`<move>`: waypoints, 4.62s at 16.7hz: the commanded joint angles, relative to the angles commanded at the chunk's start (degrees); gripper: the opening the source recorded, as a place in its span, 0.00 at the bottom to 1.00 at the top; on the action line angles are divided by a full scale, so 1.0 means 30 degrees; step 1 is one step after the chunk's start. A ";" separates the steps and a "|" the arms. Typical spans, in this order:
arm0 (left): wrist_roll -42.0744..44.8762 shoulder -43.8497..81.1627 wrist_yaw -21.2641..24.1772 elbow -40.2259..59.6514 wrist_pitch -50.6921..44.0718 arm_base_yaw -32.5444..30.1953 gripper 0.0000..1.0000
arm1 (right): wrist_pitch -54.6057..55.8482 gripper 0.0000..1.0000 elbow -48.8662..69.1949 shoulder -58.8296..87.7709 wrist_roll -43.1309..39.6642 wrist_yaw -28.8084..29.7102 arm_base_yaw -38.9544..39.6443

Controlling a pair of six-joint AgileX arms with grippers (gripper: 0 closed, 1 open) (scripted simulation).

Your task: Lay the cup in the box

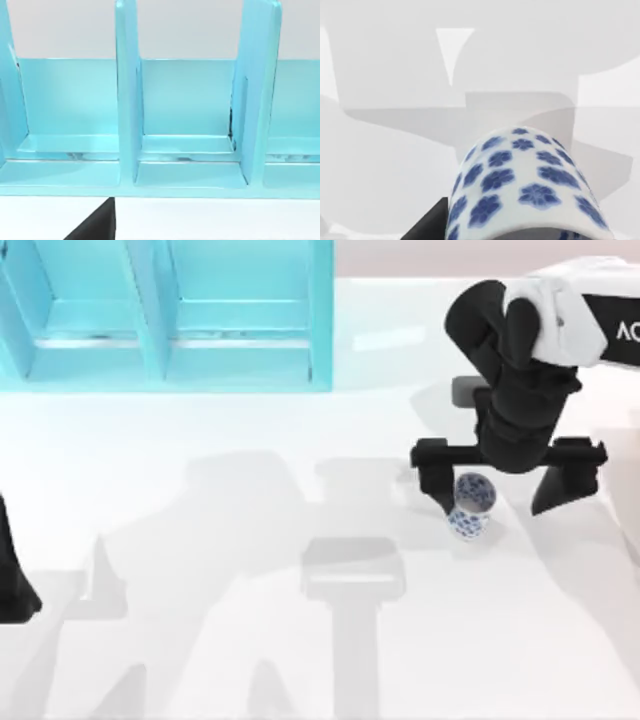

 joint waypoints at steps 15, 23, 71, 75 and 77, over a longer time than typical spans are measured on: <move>0.0000 0.0000 0.0000 0.0000 0.0000 0.0000 1.00 | 0.0000 0.00 0.0000 0.0000 0.0000 0.0000 0.0000; 0.0000 0.0000 0.0000 0.0000 0.0000 0.0000 1.00 | -0.0613 0.00 0.0356 -0.0288 -0.0424 0.0092 -0.0161; 0.0000 0.0000 0.0000 0.0000 0.0000 0.0000 1.00 | -0.3727 0.98 -0.1593 -0.5333 -1.6632 -0.0050 -1.6555; 0.0000 0.0000 0.0000 0.0000 0.0000 0.0000 1.00 | -0.3727 1.00 -0.1593 -0.5333 -1.6632 -0.0050 -1.6555; 0.0000 0.0000 0.0000 0.0000 0.0000 0.0000 1.00 | -0.3727 1.00 -0.1593 -0.5333 -1.6632 -0.0050 -1.6555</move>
